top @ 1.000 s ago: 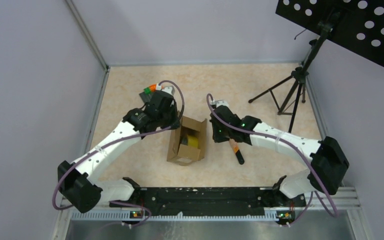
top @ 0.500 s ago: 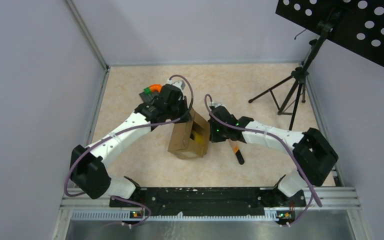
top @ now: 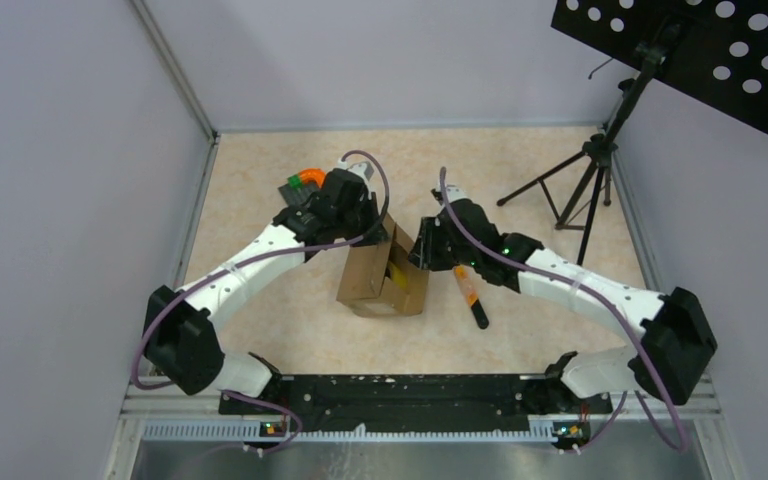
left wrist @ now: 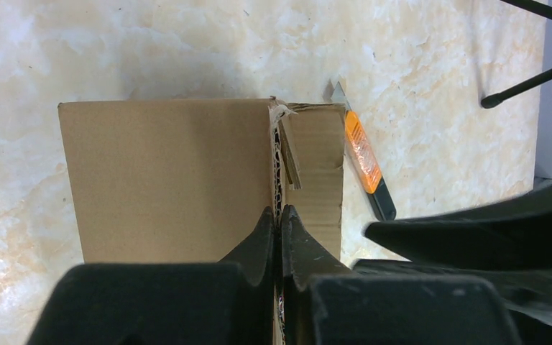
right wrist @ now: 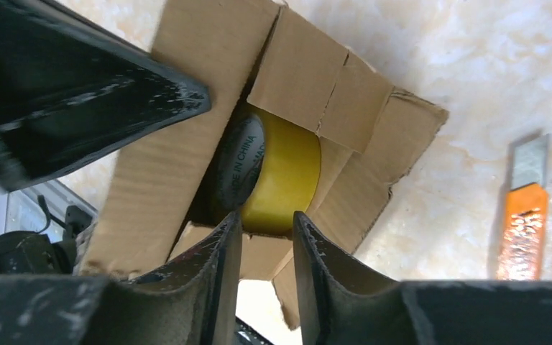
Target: Unpack the express box
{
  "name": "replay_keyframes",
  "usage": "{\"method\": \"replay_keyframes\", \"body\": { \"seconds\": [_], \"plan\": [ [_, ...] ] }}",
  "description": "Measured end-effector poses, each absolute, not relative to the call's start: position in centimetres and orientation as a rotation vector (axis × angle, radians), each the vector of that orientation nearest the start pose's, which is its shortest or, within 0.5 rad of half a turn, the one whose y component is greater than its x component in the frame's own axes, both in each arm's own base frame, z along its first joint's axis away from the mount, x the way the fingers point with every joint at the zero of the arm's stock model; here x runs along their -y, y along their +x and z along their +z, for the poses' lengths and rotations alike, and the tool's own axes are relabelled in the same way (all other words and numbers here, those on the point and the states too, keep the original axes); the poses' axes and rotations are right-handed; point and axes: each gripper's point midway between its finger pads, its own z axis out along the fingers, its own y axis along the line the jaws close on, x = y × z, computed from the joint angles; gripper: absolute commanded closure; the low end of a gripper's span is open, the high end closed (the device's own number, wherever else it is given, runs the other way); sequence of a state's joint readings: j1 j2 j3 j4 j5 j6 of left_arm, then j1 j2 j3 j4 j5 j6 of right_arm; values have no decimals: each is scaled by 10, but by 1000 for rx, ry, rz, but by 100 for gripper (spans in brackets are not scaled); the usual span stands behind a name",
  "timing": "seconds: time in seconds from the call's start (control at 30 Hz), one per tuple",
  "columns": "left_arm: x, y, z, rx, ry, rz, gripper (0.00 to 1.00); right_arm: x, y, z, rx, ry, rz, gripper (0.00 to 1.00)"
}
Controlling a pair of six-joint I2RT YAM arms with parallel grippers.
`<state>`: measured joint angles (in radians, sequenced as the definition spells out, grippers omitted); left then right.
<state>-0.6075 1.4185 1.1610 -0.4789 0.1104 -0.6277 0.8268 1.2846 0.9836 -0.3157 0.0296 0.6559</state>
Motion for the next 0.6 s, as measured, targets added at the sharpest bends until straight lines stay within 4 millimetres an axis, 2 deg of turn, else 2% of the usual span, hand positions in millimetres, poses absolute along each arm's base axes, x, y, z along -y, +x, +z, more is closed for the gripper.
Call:
{"method": "replay_keyframes", "body": {
  "seconds": [0.13, 0.23, 0.4, 0.6],
  "plan": [
    [260, 296, 180, -2423, 36, -734, 100, -308, 244, 151, -2371, -187, 796, 52],
    [261, 296, 179, -2422, 35, -741, 100, -315, 242, 140, -2396, -184, 825, 47],
    [262, 296, 178, -2423, 30, -752, 100, -325, 240, 132, -2397, -187, 844, 46],
    [265, 297, 173, -2431, -14, -800, 100, -334, 236, 112, -2420, -203, 785, 50]
  ]
}}
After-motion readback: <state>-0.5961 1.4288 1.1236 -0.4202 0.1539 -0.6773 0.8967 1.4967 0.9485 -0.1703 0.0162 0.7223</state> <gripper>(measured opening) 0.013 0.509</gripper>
